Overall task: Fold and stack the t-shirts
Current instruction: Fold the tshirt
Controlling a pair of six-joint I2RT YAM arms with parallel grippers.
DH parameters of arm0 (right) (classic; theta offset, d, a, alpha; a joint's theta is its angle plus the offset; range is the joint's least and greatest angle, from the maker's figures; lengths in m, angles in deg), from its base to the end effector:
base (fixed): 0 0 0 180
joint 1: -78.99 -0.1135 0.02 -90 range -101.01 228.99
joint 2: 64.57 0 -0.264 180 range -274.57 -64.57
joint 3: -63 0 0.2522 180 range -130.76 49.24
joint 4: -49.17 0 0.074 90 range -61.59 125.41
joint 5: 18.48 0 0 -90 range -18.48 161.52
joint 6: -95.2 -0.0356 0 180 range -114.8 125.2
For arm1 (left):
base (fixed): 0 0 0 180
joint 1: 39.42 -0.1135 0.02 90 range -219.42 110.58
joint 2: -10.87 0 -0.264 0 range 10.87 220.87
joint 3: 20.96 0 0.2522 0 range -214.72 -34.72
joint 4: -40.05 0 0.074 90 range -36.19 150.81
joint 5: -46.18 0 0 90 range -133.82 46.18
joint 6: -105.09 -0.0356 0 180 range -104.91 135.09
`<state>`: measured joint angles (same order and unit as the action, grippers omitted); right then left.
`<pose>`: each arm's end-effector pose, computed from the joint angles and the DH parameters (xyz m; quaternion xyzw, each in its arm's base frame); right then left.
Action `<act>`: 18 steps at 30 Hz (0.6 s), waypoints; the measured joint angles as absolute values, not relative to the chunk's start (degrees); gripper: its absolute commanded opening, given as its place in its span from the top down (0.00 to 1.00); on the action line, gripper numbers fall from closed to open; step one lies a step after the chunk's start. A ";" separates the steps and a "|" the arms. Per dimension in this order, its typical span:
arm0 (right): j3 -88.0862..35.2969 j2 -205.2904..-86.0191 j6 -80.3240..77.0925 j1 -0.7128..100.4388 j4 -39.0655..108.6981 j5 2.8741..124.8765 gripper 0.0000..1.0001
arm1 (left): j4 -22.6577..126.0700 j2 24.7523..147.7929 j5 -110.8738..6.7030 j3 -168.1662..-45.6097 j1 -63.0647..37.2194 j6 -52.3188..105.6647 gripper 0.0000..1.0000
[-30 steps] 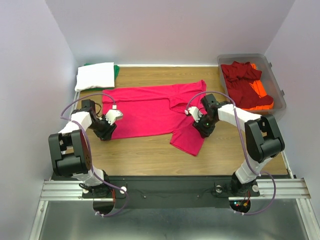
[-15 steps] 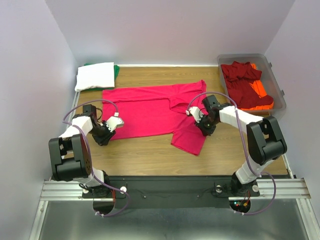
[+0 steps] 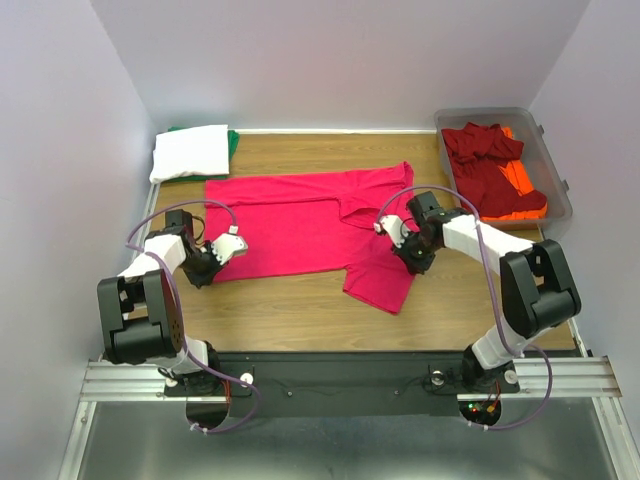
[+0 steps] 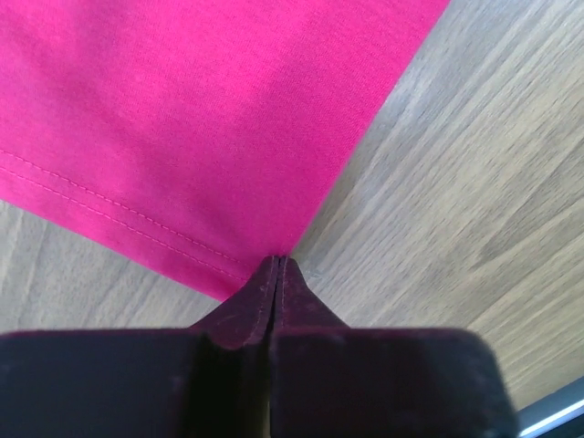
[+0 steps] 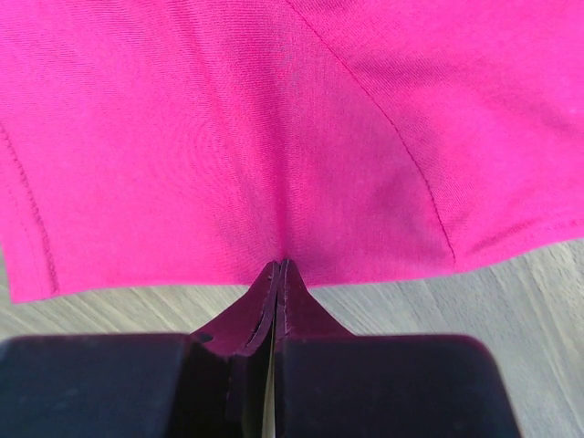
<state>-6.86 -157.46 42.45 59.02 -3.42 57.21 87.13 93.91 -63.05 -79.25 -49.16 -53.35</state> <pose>0.2718 0.1081 0.1734 -0.4851 0.8567 0.1035 0.1413 0.2490 0.0308 0.1677 0.5002 0.8357 -0.0298 0.2248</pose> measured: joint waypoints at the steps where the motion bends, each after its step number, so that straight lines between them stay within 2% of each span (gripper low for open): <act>1: -6.86 -156.95 42.43 59.02 -3.61 57.21 0.99 | 87.22 93.85 -63.05 -79.23 -49.16 -53.42 1.00; 18: -8.08 -152.41 41.78 59.05 -7.92 57.04 0.99 | 96.62 90.83 -66.26 -83.71 -50.86 -55.19 1.00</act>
<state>-8.08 -152.41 41.78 59.05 -7.92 57.04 96.62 90.83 -66.26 -83.71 -50.86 -55.19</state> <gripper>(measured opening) 0.012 0.019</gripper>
